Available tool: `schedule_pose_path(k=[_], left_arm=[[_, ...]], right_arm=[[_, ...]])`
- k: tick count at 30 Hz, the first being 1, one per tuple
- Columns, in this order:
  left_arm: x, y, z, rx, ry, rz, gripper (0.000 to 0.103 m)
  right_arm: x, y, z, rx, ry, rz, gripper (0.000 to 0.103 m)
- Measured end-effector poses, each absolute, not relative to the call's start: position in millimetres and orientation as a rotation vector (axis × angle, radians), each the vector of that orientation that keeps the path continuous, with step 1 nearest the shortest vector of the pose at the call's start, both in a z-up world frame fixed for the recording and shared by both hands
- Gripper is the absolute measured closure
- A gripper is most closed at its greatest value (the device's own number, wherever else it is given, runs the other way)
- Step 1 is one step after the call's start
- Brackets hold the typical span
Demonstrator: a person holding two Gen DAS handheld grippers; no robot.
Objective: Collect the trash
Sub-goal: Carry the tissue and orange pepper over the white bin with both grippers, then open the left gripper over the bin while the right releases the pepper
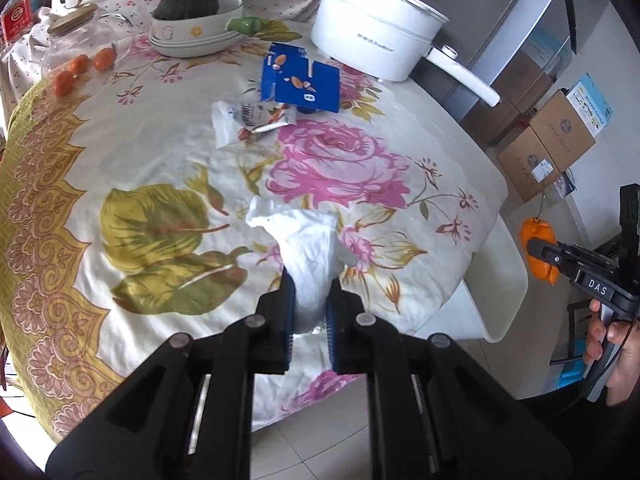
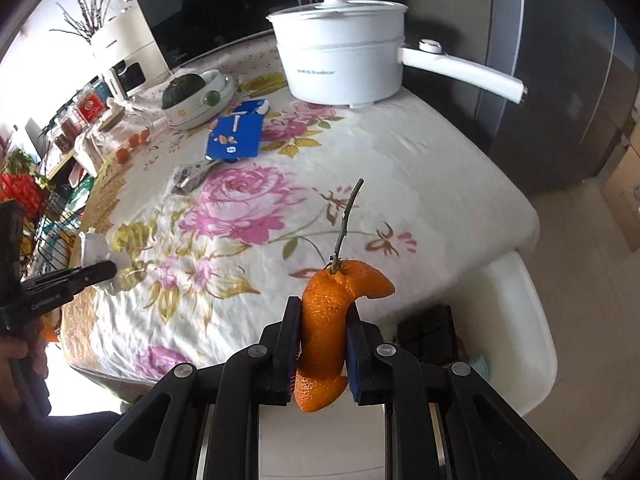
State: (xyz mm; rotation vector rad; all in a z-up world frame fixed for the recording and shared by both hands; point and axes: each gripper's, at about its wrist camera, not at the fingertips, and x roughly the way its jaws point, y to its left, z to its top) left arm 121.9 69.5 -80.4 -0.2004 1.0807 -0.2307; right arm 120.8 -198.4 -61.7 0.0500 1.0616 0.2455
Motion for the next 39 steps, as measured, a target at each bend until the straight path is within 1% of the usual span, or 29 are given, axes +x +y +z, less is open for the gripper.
schedule_pose_path(k=[6, 14, 26, 34, 35, 36, 37, 38, 39], left_arm=[[121, 32, -81, -0.209, 1.077, -0.312, 0.089], [127, -40, -83, -0.145, 1.078, -0.437, 0.088], [141, -154, -110, -0.068, 1.106, -0.619, 0.088], [153, -194, -127, -0.036, 1.113, -0.655, 0.087], [154, -195, -128, -0.038, 1.108, -0.654, 0.085], [156, -195, -129, -0.038, 1.106, -0.647, 0.073], [159, -195, -129, -0.043, 1.108, -0.64, 0.054], [159, -195, -130, -0.052, 1.108, -0.63, 0.045], [160, -194, -129, -0.062, 1.104, -0.621, 0.033]], right_arm=[[107, -231, -61, 0.09, 1.069, 0.217, 0.083], [95, -278, -72, 0.123, 1.096, 0.157, 0.083], [78, -355, -88, 0.182, 1.138, 0.057, 0.083], [83, -373, -96, 0.176, 1.166, 0.037, 0.083], [84, -374, -97, 0.175, 1.168, 0.036, 0.083], [85, -375, -98, 0.174, 1.171, 0.034, 0.083], [86, -376, -98, 0.174, 1.173, 0.033, 0.083], [87, -376, -99, 0.174, 1.176, 0.032, 0.083], [88, -377, -100, 0.173, 1.177, 0.031, 0.083]])
